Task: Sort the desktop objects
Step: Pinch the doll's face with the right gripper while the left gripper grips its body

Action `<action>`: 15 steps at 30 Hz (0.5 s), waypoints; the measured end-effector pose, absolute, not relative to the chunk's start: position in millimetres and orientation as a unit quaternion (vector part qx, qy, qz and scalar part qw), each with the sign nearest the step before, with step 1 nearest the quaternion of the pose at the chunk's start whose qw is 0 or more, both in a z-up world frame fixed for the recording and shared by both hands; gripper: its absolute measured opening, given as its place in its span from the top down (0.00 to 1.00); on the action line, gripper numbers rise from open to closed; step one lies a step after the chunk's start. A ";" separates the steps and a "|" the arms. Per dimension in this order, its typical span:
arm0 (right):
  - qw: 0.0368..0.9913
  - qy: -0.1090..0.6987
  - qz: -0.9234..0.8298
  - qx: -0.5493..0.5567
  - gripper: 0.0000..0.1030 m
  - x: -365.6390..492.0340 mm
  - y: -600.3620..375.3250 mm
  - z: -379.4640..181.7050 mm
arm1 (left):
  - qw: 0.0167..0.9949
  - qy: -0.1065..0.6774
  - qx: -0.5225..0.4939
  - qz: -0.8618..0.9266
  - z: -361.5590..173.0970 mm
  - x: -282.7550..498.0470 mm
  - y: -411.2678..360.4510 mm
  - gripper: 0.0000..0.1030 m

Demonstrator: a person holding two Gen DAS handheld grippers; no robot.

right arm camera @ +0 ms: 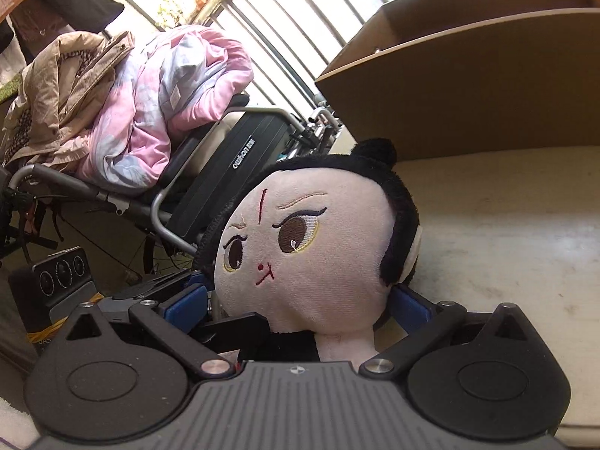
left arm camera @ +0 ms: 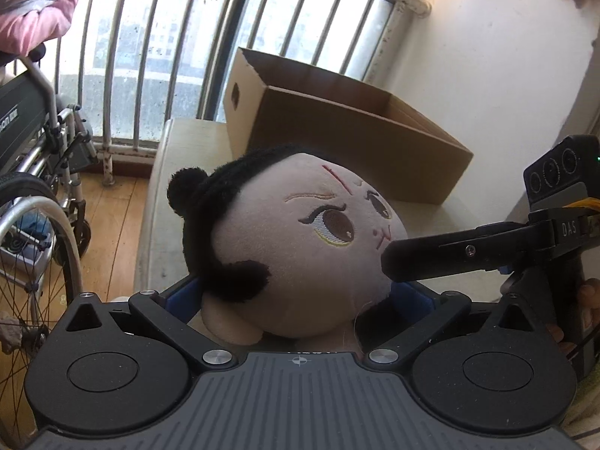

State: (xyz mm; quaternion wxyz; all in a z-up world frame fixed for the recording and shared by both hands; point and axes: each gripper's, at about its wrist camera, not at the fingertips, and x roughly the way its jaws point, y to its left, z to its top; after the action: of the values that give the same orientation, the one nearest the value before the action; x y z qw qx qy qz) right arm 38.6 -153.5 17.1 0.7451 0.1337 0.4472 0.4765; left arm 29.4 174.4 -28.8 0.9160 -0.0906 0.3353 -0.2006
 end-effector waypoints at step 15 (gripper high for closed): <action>0.823 0.414 0.337 0.195 0.00 65.1 -195.7 12.4 | 0.903 0.301 -0.020 -0.307 -29.0 77.3 108.1 0.00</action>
State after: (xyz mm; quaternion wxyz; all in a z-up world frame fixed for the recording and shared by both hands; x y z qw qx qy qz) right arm 65.1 -195.7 12.4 0.8228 0.1952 0.4141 0.3369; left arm 77.3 108.1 -29.0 0.9027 -0.0203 0.3006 -0.3073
